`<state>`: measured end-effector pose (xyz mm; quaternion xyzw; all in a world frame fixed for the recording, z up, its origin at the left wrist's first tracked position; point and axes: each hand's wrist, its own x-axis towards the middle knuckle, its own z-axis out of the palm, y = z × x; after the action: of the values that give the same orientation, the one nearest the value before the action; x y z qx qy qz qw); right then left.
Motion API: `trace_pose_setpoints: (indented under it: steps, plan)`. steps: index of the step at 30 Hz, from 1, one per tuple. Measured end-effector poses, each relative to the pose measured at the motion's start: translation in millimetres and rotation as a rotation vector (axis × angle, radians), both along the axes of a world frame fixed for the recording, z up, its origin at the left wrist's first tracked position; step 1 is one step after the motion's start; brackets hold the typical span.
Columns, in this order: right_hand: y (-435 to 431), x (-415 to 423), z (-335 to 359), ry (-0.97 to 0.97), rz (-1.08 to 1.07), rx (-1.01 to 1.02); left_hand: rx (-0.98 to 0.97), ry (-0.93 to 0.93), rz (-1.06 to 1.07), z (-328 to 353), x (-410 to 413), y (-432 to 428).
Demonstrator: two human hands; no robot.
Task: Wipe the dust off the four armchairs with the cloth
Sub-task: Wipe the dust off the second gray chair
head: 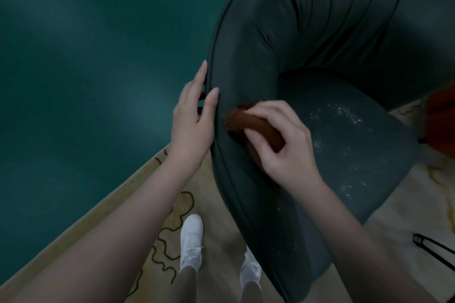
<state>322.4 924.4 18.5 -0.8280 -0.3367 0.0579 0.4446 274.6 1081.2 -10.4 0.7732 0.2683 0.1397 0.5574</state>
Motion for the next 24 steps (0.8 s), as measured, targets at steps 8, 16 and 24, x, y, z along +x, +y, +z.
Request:
trace_pose_setpoints:
  steps: [8, 16, 24]
  plan:
    - [-30, -19, -1, 0.053, 0.214, 0.000, -0.036, 0.060, 0.085, 7, 3, -4]
    - [-27, -15, -10, 0.067, 0.092, 0.064, 0.005, 0.103, 0.165, 12, -16, -28]
    - [-68, -16, -29, 0.102, 0.148, 0.100, 0.108, 0.209, 0.264, 21, -21, -72]
